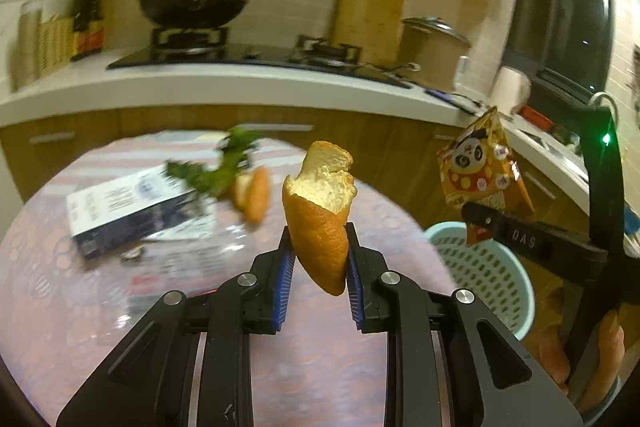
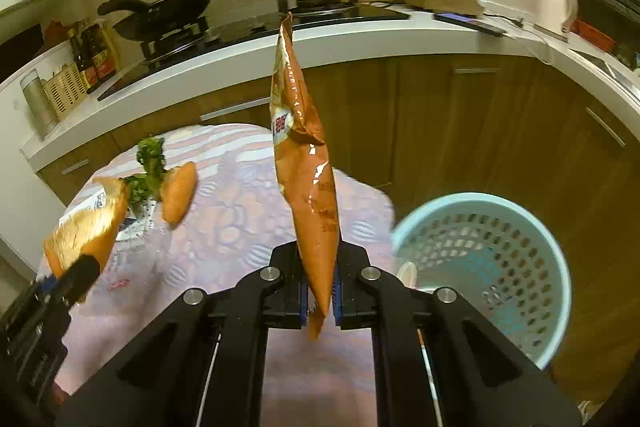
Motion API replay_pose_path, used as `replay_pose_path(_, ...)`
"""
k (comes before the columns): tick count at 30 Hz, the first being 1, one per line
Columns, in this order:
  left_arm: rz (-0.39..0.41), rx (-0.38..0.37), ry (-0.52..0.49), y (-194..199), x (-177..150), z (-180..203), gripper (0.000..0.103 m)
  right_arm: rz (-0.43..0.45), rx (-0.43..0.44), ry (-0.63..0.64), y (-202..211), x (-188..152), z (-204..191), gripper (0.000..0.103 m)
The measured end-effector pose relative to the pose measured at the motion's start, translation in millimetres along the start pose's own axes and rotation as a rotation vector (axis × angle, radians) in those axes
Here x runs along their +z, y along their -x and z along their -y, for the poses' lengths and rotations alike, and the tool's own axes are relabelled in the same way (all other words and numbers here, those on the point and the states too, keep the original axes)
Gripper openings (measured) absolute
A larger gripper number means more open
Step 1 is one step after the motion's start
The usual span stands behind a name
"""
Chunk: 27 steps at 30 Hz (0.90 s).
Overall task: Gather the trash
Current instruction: 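Lift the bread crust and snack bag and carry them toward the basket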
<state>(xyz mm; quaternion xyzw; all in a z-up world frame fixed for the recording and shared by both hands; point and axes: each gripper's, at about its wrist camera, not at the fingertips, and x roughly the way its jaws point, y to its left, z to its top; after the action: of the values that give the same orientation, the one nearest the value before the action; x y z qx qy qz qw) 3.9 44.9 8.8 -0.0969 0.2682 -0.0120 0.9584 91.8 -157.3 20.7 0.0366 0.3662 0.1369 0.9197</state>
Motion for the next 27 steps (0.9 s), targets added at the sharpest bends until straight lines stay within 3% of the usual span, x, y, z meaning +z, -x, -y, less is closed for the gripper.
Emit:
replay_pose_path(8, 0.001, -0.118, -0.078, -18.1, 13.2, 65.7, 0.022, 0.032, -0.112, -0.053, 28.5, -4.1, 65.5, 0.007)
replay_pose_path(14, -0.042, -0.197, -0.109, -41.7, 11.2, 106.8, 0.022, 0.028, -0.168, -0.118, 37.5, -9.4, 117.1, 0.007)
replay_pose_path(23, -0.165, -0.295, -0.156, -93.2, -5.1, 158.7, 0.022, -0.03, -0.203, -0.207, 23.0, -29.5, 169.7, 0.007)
replay_pose_path(27, -0.307, -0.426, -0.12, -128.1, -15.6, 170.0, 0.022, -0.09, -0.199, -0.24, 5.9, -41.6, 186.6, 0.007)
